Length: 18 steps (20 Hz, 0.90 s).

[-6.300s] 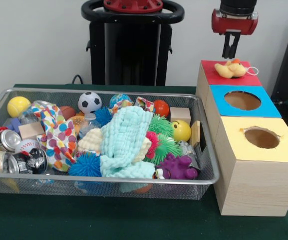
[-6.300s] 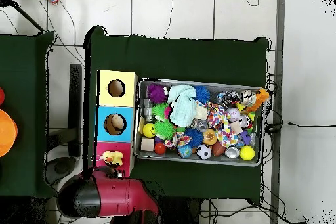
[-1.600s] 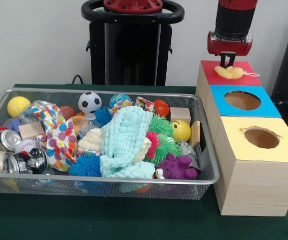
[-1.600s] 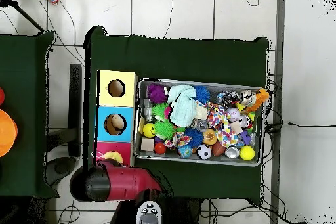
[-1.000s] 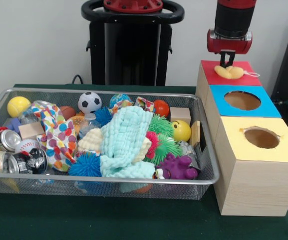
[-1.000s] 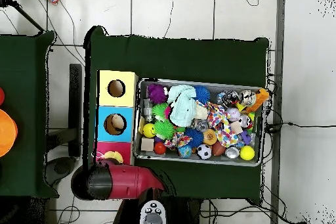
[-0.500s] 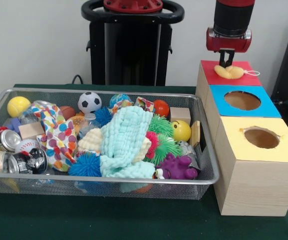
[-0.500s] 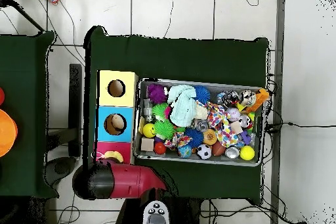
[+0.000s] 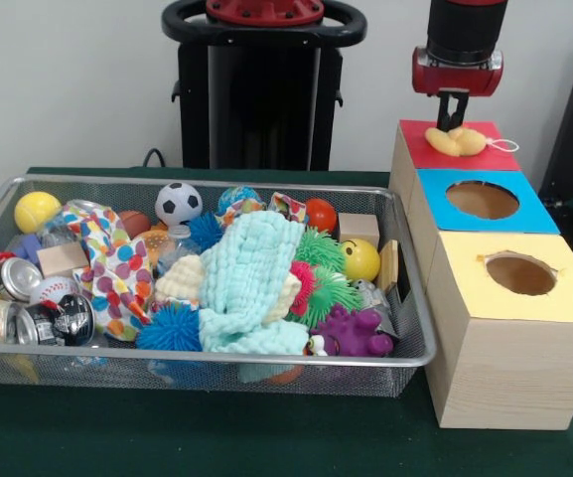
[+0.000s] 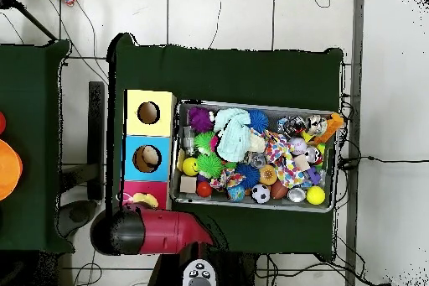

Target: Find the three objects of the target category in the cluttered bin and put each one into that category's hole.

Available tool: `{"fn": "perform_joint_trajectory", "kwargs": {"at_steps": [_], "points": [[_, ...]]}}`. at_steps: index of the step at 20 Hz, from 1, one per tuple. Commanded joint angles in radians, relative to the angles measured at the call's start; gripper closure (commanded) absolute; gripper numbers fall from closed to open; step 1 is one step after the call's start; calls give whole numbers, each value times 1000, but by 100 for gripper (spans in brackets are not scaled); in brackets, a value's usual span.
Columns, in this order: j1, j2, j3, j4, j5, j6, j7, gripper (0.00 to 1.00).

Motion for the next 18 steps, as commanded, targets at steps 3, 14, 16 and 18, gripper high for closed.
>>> {"fn": "perform_joint_trajectory", "kwargs": {"at_steps": [3, 14, 16, 18], "points": [[-12, -17, 42, -104, -2, 121, 106, 100], [-9, -28, 41, -104, -5, 136, 108, 100], [-13, -26, 45, -101, -4, 129, 106, 100], [-16, -28, 46, -99, -2, 131, 105, 100]]}}
